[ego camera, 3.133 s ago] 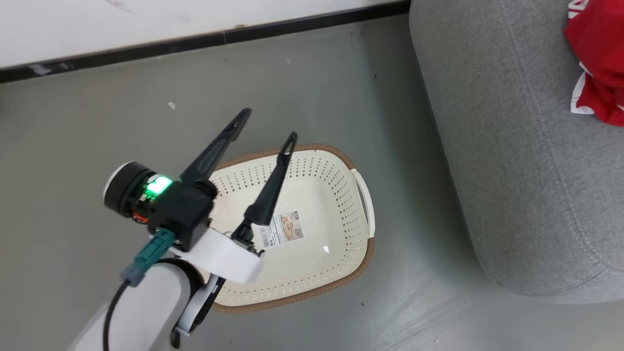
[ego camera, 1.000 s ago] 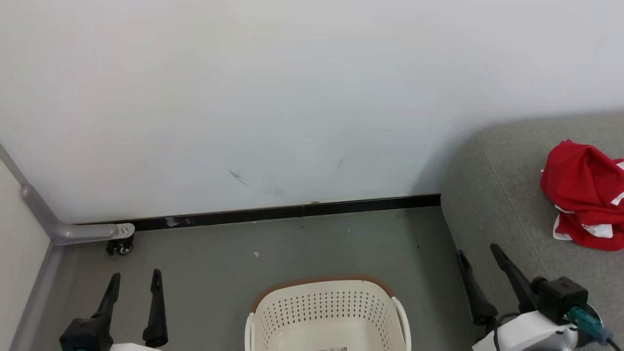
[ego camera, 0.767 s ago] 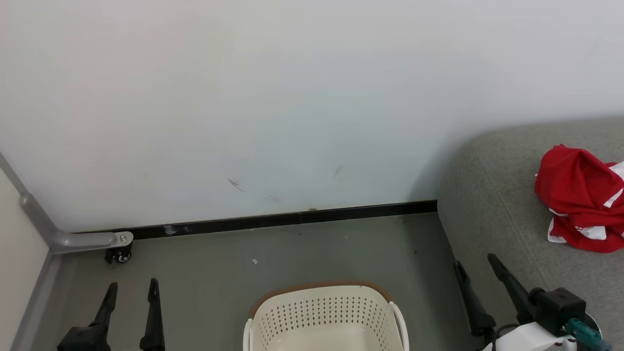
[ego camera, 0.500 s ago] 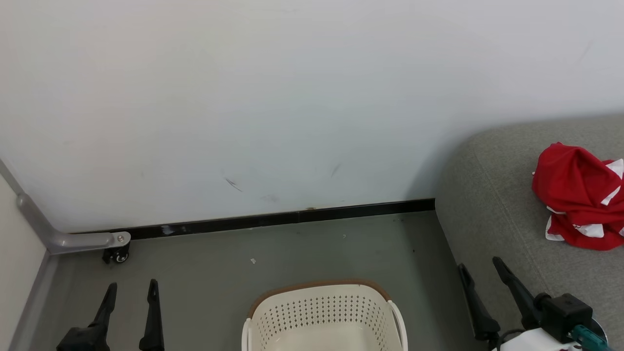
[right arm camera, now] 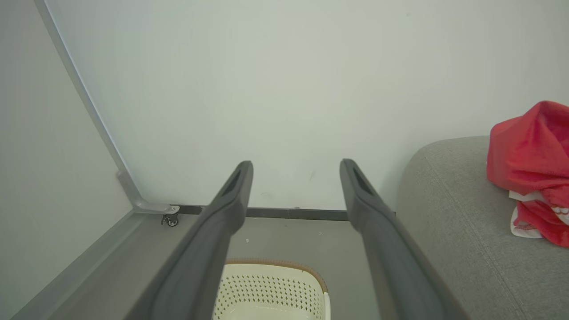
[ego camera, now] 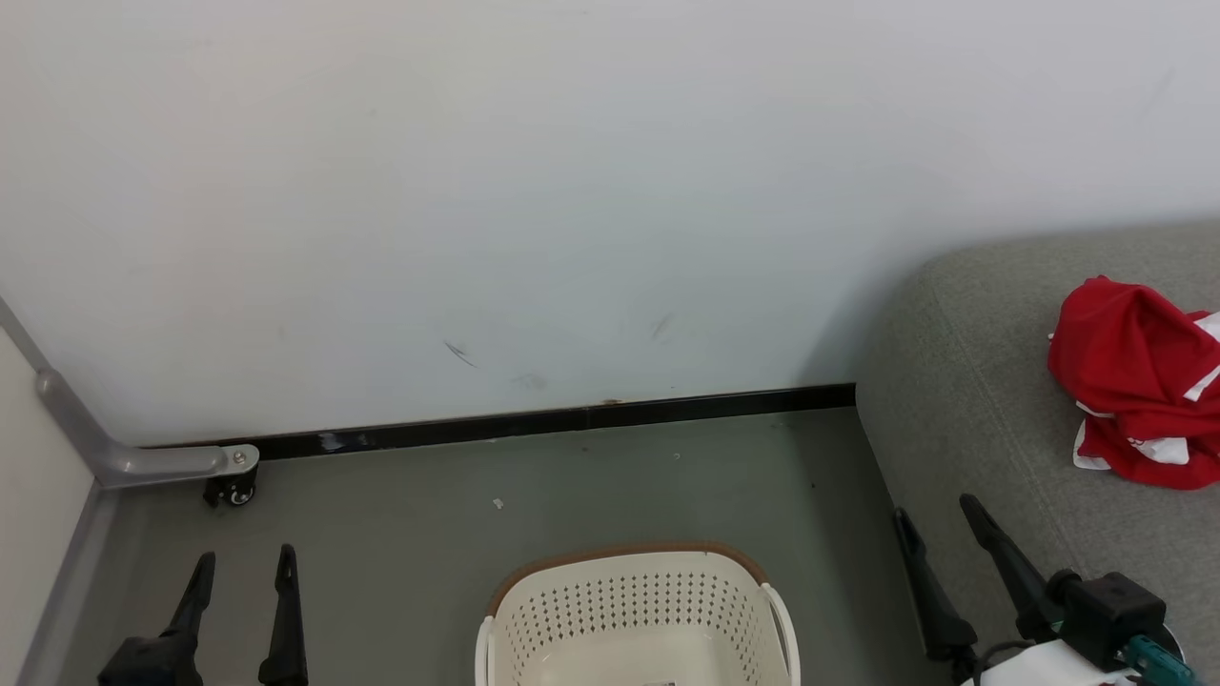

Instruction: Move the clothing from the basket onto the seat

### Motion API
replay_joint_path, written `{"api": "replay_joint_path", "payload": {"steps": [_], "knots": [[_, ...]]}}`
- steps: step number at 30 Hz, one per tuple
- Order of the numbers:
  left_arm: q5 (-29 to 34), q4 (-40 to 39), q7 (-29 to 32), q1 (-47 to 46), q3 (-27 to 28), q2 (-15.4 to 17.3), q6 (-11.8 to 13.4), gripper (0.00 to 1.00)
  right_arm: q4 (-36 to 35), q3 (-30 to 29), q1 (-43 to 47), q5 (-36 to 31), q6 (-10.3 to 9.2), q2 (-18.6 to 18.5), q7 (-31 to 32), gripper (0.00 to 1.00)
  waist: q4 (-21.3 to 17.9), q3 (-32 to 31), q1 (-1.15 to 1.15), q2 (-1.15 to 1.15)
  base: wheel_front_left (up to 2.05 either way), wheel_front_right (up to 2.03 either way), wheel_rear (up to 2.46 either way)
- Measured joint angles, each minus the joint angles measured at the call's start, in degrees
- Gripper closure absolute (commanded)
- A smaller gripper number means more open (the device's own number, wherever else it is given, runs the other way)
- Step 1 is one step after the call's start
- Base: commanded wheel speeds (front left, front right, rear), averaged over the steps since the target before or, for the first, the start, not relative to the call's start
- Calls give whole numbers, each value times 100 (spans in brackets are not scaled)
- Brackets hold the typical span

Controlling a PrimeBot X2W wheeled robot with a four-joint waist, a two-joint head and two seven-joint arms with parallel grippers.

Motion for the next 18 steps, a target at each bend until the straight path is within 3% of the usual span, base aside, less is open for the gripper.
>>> {"api": "replay_joint_path", "payload": {"steps": [18], "knots": [[2,51,140,-96,-70,58,-57,0,-102,16,84,58,0,1,0,0,4,66,0,0,0,0,0]]}}
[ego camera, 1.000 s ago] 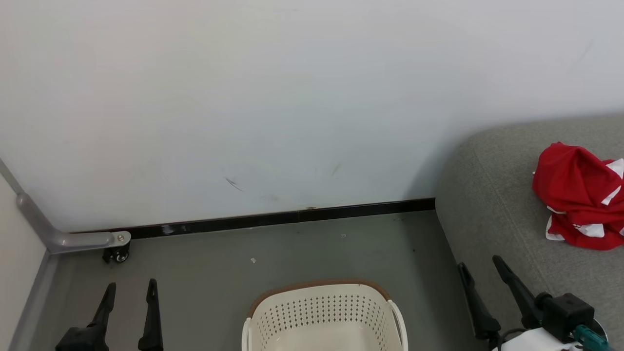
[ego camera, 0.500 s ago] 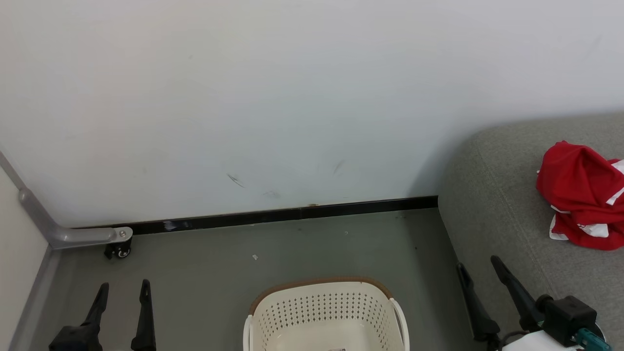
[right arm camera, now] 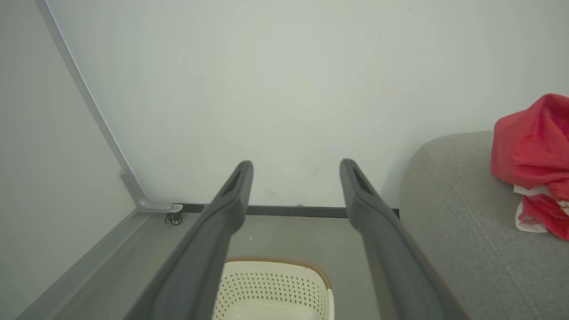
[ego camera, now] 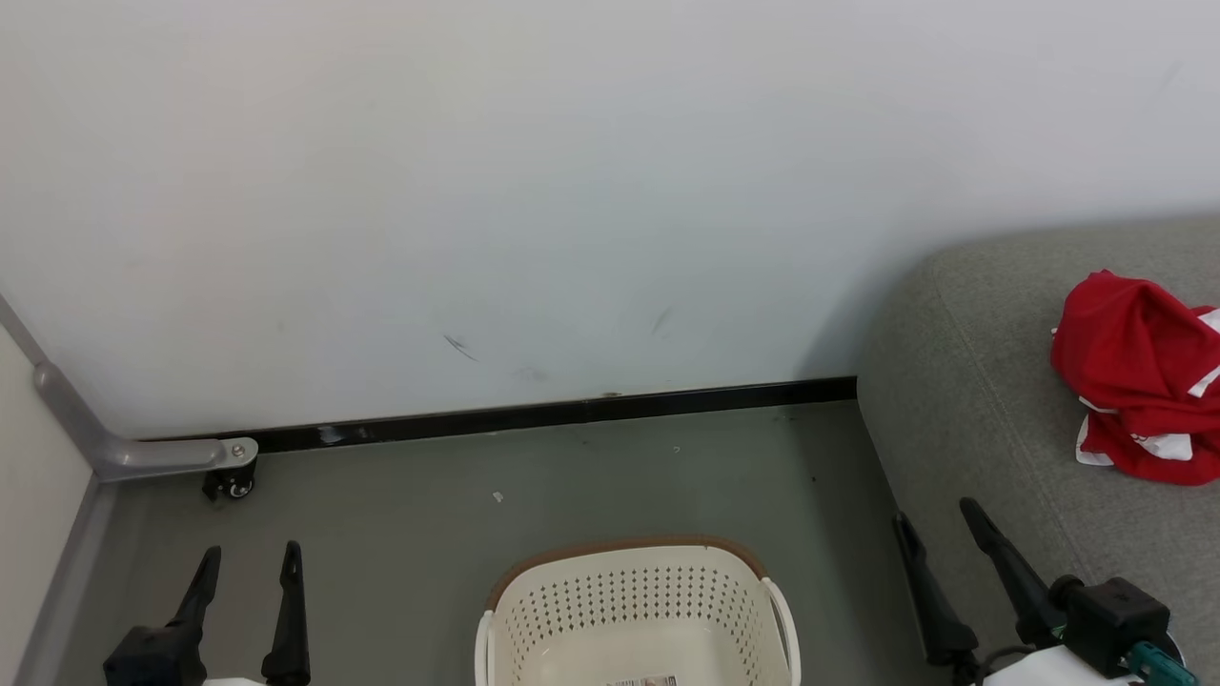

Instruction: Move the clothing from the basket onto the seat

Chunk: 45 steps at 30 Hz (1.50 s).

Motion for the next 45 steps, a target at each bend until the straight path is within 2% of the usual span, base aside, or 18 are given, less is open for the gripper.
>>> {"api": "replay_joint_path", "payload": {"steps": [9,10,15,22,33,38,45], "knots": [[0,25,93,-133,-21,23,-41,0,-30,-8,0,1,0,0,0,0,27,38,0,0,0,0,0],[-2,64,93,-113,-32,-4,-42,100,19,-1,3,-2,1,5,3,100,27,39,0,0,0,0,0],[-20,268,122,128,-130,-272,-44,100,261,57,186,8,1,49,23,100,27,41,0,0,0,0,0],[-355,267,193,130,-20,-297,-125,100,198,155,246,348,1,49,23,100,21,55,0,0,0,0,0],[-1143,269,378,128,187,-445,-334,100,114,165,322,1478,1,49,46,100,30,106,4,0,0,0,0],[-1440,276,485,124,293,-495,-455,100,155,57,311,1985,0,49,162,100,40,125,20,0,0,0,0],[-1891,307,605,120,433,-604,-609,100,254,18,207,2639,0,7,300,100,48,129,56,0,0,0,0]]}}
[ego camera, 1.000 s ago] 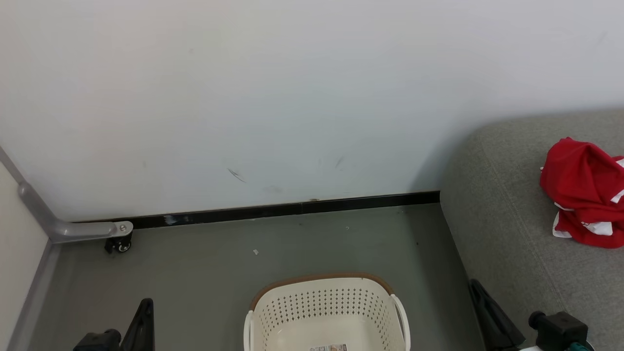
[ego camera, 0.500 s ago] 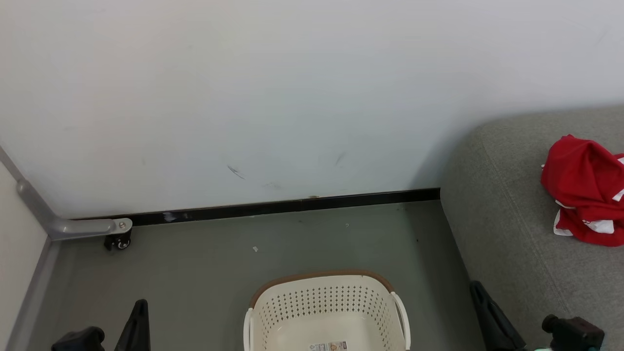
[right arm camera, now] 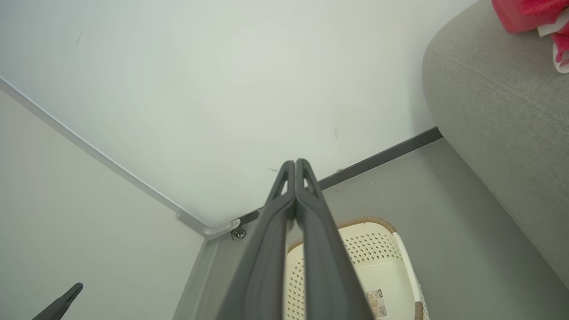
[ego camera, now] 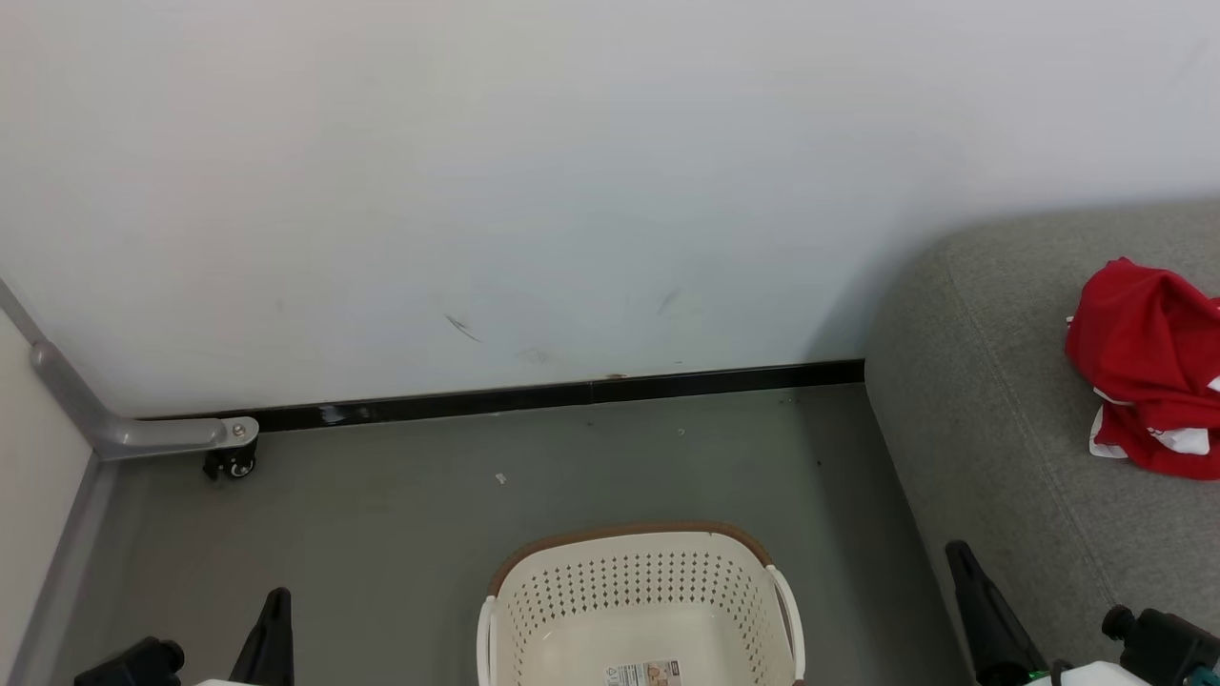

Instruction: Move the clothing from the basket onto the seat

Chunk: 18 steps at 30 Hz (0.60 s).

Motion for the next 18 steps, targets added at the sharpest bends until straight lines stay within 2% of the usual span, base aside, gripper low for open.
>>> {"api": "replay_joint_path", "payload": {"steps": [6,11,18], "knots": [[-374,51,101,-19,124,-54,-144,100,78,-23,-46,555,0,-46,127,100,5,-8,29,0,0,0,0],[-753,88,223,-73,253,-147,-282,100,190,-47,-133,1115,0,-120,233,100,8,-13,43,0,0,0,0],[-1178,152,347,-111,391,-223,-402,100,308,-75,-272,1768,-3,-158,344,100,12,2,37,0,0,0,0]]}}
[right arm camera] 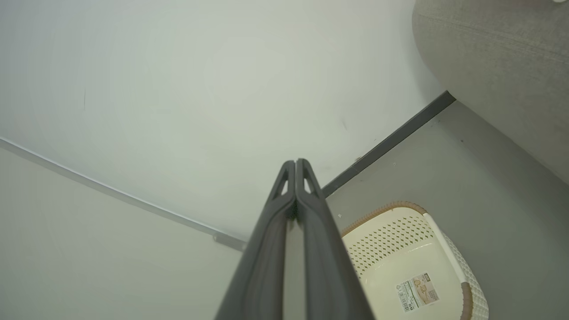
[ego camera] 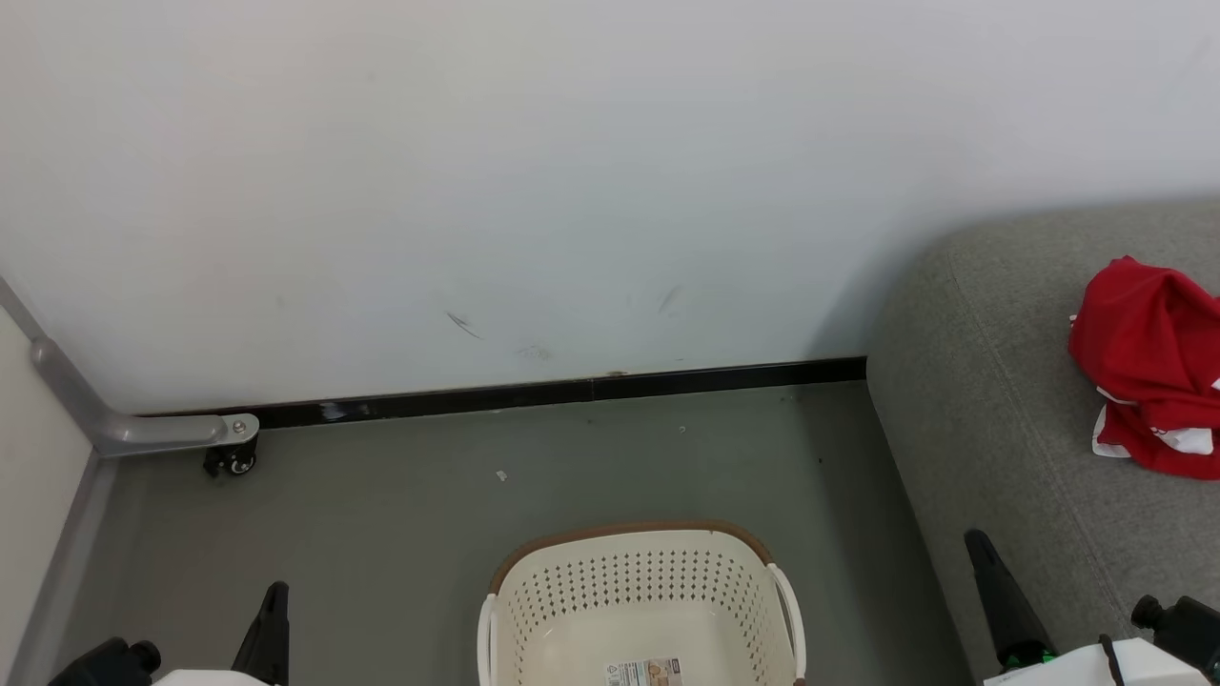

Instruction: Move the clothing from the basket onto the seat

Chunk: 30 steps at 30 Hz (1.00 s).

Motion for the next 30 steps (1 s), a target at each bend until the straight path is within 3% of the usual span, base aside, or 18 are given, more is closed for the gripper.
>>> {"api": "replay_joint_path", "payload": {"steps": [15,30], "knots": [[-959,180,250,-139,308,-182,-352,100,304,-51,-266,1373,-1,-99,226,100,6,111,-71,0,0,0,0],[-1892,355,510,-295,622,-364,-703,100,548,-93,-552,2729,-1,-192,452,100,12,207,-88,0,0,0,0]]}}
